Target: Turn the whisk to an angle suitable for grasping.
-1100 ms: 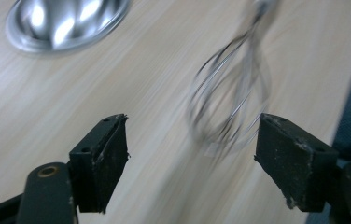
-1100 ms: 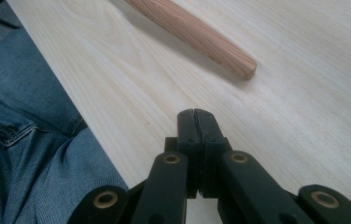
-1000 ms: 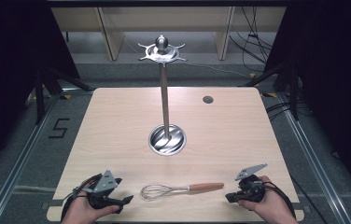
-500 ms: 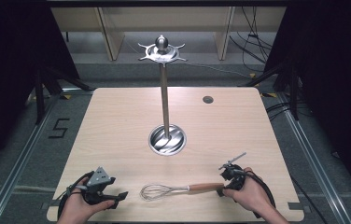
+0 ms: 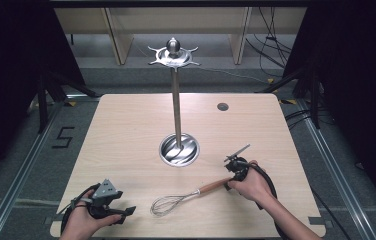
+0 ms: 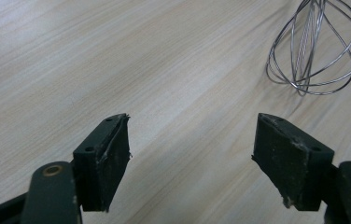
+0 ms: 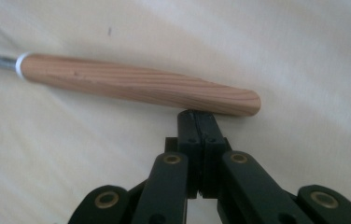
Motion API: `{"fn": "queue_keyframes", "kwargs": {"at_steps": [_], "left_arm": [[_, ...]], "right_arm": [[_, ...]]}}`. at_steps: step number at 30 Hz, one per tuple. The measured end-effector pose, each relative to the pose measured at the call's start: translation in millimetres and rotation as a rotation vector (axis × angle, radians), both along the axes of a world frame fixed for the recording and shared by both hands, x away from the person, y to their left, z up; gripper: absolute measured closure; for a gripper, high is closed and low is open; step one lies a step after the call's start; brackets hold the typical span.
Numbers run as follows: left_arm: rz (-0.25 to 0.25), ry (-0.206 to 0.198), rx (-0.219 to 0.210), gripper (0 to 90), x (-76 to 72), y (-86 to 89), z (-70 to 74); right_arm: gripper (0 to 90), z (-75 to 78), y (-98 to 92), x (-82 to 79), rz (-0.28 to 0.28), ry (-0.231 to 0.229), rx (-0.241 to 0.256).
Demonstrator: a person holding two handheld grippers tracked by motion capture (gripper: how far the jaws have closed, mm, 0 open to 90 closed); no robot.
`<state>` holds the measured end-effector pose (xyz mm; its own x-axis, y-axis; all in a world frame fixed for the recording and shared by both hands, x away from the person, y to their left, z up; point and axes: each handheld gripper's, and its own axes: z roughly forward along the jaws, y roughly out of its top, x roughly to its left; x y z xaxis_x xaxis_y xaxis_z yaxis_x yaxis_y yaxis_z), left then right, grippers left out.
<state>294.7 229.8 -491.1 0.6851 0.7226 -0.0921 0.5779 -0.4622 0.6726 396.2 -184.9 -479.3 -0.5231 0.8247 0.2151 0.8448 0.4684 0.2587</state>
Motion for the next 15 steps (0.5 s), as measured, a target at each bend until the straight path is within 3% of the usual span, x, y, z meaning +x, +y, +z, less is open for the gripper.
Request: {"fn": "queue_keyframes", "kwargs": {"at_steps": [4, 7, 10, 12, 13, 14, 15], "left_arm": [[0.005, 0.000, 0.001, 26.2, 0.5, 0.7, -0.1], [0.004, 0.000, 0.001, 26.2, 0.9, 0.6, 0.0], [0.006, 0.000, -0.006, 26.3, 1.3, 0.1, 0.3], [0.001, -0.002, -0.001, 26.3, 2.4, 0.5, 1.0], [0.002, -0.001, -0.003, 26.3, 3.0, 0.4, 0.9], [0.002, -0.001, -0.003, 26.3, 3.0, 0.4, 0.9], [0.003, 0.005, -0.005, 26.3, 4.3, 0.4, 0.5]], "right_arm": [[90.0, -0.5, 9.1, 16.2, -0.020, 0.002, 0.006], [88.3, 0.8, 13.2, 23.9, -0.027, 0.031, -0.007], [81.1, 1.9, 13.5, 24.5, -0.052, 0.018, -0.003], [74.7, 4.5, 12.2, 20.2, -0.089, -0.005, 0.001], [71.3, 4.9, 8.8, 18.9, -0.093, -0.046, -0.024], [71.3, 4.9, 8.8, 18.9, -0.093, -0.046, -0.024], [65.7, 10.3, 6.5, 13.8, -0.118, -0.054, -0.010]]}}
